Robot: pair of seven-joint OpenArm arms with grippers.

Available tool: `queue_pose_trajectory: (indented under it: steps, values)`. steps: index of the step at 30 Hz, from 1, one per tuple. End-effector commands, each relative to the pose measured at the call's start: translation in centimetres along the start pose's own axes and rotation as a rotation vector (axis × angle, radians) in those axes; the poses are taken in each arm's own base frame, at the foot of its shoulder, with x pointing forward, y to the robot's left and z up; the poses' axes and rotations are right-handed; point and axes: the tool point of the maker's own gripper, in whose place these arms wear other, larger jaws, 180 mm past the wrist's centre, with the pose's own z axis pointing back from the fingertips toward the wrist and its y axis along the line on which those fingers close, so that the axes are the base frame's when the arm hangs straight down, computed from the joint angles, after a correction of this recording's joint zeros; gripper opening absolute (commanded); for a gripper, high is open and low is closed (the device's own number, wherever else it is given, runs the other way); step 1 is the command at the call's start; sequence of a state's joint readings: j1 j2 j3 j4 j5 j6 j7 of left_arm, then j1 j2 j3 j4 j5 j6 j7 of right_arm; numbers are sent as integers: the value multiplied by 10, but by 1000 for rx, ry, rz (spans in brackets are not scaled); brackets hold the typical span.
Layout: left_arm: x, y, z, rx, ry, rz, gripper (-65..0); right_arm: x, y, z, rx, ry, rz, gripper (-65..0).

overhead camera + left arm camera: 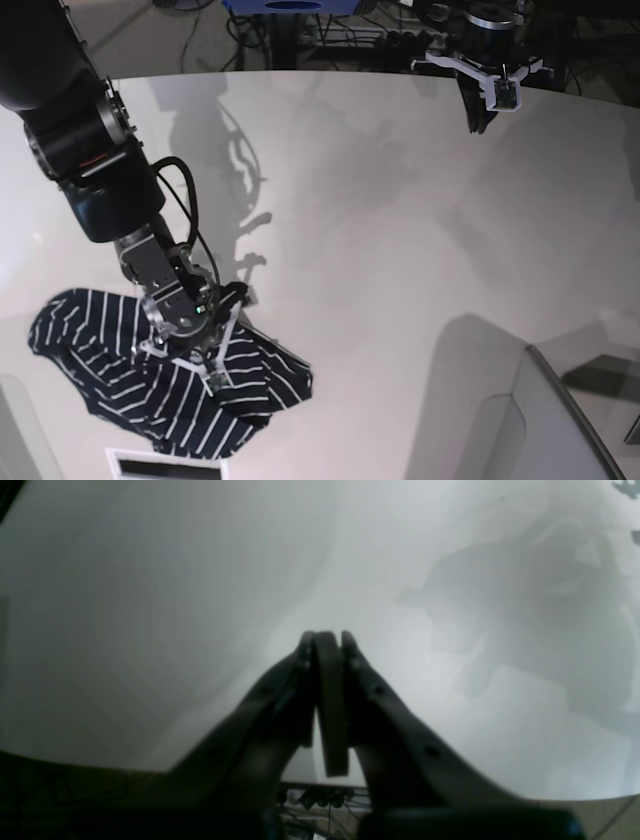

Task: Layout the t-shirt on the table in an organized manner, then fold the t-shirt properly
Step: 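Grasp the striped t-shirt fabric with the right gripper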

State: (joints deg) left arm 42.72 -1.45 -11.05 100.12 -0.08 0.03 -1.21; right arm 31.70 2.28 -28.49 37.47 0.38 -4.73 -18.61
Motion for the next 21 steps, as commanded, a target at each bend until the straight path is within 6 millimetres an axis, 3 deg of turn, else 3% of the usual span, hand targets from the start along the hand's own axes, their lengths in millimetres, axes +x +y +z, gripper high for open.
queue_pose_trajectory:
  steps: [1, 5, 9, 12, 18, 21]
  values:
    - [8, 3, 2, 6, -34, -7, -650, 30, -11, 3, -25, -65, -5, -644]
    - [9, 2, -3, 8, -39, -4, -650, 24, -7, 3, -17, -57, -9, -608]
    - [8, 2, -4, 8, -35, -3, -650, 24, 6, 3, 4, -55, -13, -447]
    - [8, 2, -4, 8, -35, -3, -650, 25, 7, 3, 5, -59, -13, -369]
    - [8, 3, -4, 8, -36, -8, -650, 29, 4, 4, -3, -71, -16, -372]
    - [8, 3, -4, 8, -36, -6, -650, 30, -7, 2, -20, -89, -68, -374]
